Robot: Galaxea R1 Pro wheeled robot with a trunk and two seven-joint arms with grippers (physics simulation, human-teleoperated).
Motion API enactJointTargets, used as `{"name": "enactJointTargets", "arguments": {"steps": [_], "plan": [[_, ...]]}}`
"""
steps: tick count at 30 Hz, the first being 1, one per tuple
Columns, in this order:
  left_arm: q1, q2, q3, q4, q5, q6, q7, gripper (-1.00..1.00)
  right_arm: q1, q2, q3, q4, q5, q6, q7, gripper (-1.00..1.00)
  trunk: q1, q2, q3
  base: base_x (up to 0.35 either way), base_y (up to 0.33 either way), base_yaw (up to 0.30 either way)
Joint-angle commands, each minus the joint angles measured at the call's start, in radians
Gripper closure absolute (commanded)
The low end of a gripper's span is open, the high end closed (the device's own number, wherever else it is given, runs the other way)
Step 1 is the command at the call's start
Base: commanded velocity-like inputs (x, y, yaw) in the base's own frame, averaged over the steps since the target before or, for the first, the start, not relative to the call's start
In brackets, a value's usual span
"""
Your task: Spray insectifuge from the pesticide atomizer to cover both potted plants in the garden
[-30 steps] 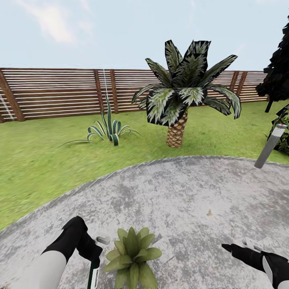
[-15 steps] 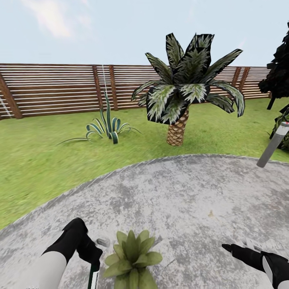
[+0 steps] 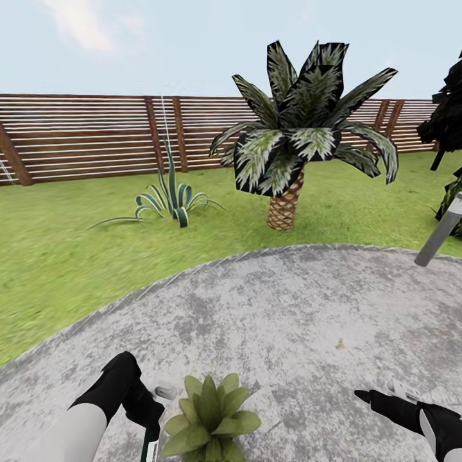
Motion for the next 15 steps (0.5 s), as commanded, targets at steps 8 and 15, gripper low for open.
{"name": "enactJointTargets", "arguments": {"steps": [8, 15], "plan": [[-0.001, -0.001, 0.005, -0.001, -0.008, 0.007, -0.008, 1.00, -0.001, 0.002, -0.007, -0.002, 0.010, 0.005, 0.012, -1.00, 0.000, -0.001, -0.005, 0.000, 0.000, 0.000], [0.000, -0.001, 0.005, -0.001, -0.008, 0.007, -0.008, 1.00, -0.001, 0.002, -0.007, -0.002, 0.010, 0.005, 0.013, -1.00, 0.000, -0.001, -0.005, 0.000, 0.000, 0.000]]}}
